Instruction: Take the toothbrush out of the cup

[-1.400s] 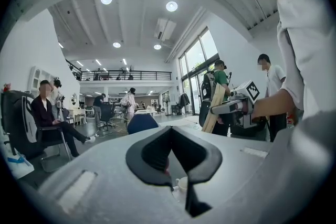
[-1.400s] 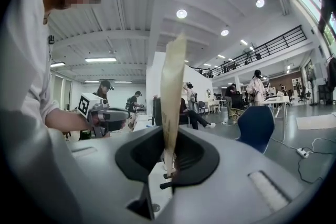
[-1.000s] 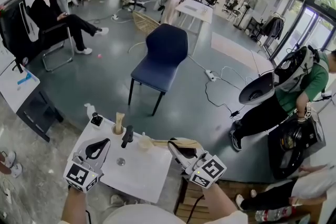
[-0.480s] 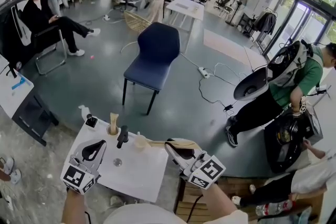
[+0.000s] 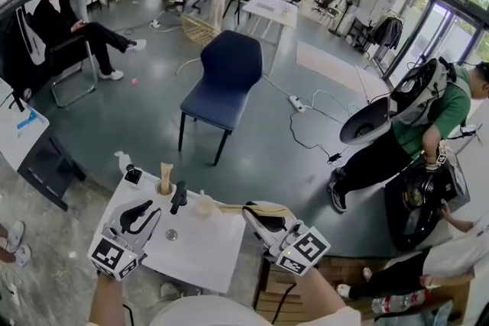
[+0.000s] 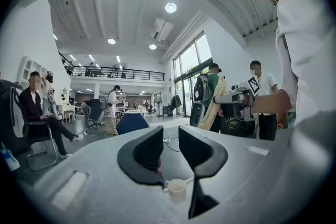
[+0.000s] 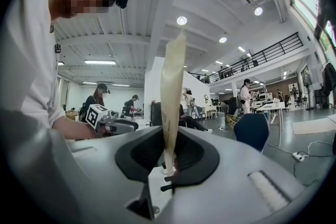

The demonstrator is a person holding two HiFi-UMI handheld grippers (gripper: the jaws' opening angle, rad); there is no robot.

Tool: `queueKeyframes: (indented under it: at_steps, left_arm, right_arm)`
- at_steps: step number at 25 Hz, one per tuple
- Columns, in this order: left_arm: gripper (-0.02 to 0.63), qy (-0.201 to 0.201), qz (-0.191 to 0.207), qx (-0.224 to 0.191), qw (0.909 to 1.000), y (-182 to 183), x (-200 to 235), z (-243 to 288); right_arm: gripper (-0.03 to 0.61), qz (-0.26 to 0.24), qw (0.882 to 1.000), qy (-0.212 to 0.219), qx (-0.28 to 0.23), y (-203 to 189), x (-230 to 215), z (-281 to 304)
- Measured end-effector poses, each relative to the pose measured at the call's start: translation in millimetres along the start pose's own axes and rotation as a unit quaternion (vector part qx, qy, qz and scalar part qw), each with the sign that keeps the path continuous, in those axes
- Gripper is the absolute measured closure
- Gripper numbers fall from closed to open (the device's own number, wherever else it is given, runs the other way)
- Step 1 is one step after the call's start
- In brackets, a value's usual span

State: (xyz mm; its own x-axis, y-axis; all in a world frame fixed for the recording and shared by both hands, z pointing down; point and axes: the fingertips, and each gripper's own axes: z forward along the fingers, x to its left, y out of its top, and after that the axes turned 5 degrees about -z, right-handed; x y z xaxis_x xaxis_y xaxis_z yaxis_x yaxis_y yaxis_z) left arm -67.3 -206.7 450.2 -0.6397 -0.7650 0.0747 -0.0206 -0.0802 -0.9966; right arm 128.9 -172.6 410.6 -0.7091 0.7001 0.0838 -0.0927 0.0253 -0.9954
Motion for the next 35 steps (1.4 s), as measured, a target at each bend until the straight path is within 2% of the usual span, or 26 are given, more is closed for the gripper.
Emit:
queueKeyframes:
  at_steps: [6, 10, 19, 28, 35]
  left_arm:
    - [0.453, -0.012, -0.007, 0.002, 0.9999, -2, -1, 3]
    - [0.356, -0.02, -0.011, 0.007, 0.9997, -5, -3, 6]
    - [0.352, -0.011, -0.008, 0.023, 0.9996, -18, 14, 19]
    - [0.354, -0.001, -0.033, 0.078, 0.9964, -72, 60, 51]
    - [0.359, 0.013, -0.071, 0.139, 0.9876, -131, 96, 77]
  right_arm:
    - [0.535, 0.001, 1.0, -0.001, -0.001, -1, -1, -2]
    - [0.535, 0.001, 1.0, -0.003, 0.0, -1, -2, -7]
    - [0.535, 0.001, 1.0, -0.013, 0.003, 0, -6, -13]
    - [0.535, -0.002, 1.0, -0.029, 0.011, 1, -10, -23]
    - [0.535, -0.006, 0.999, -0.042, 0.014, 5, -11, -33]
